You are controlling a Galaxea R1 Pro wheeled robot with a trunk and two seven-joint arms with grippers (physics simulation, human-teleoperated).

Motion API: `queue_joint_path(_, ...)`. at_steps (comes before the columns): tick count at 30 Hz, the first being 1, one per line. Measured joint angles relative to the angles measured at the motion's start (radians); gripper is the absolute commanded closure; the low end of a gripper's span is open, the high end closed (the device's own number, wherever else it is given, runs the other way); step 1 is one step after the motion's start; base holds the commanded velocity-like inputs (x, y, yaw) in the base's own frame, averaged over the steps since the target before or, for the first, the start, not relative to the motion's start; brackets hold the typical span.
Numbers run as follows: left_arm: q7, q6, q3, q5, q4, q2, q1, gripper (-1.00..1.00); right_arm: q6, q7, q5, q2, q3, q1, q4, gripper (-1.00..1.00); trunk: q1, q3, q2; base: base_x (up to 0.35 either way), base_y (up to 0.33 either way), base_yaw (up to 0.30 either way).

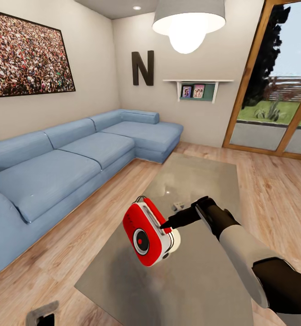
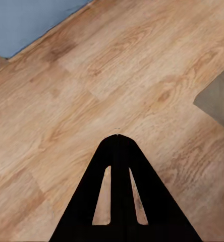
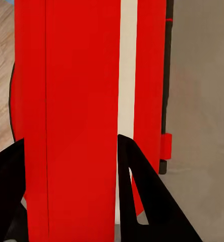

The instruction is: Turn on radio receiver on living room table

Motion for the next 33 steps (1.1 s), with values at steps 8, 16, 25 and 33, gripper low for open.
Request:
queue_joint_path(8,-0.044,0.335,-0.217,0.007,-0.346,-0.009,0.000,1.00,-0.001,-0.003,0.006,0.000,0.004,0.000,0.000,1.00,0.000,0.000,0.000,0.000,0.000,0.000)
queue_joint_path(16,-0.124,0.420,-0.422,0.004,-0.451,-0.050,-0.037,1.00,-0.001,-0.003,0.007,0.000,0.005,0.000,0.000,1.00,0.000,0.000,0.000,0.000,0.000,0.000)
queue_joint_path(25,-0.272,0.431,-0.432,0.002,-0.454,-0.059,-0.146,1.00,0.000,-0.005,0.008,0.001,0.007,0.000,0.000,1.00,0.000,0.000,0.000,0.000,0.000,0.000)
queue_joint_path(33,-0.431,0.432,-0.432,0.003,-0.433,-0.070,-0.214,1.00,0.000,0.000,0.030,0.002,0.007,0.000,0.000,1.00,0.000,0.000,0.000,0.000,0.000,0.000)
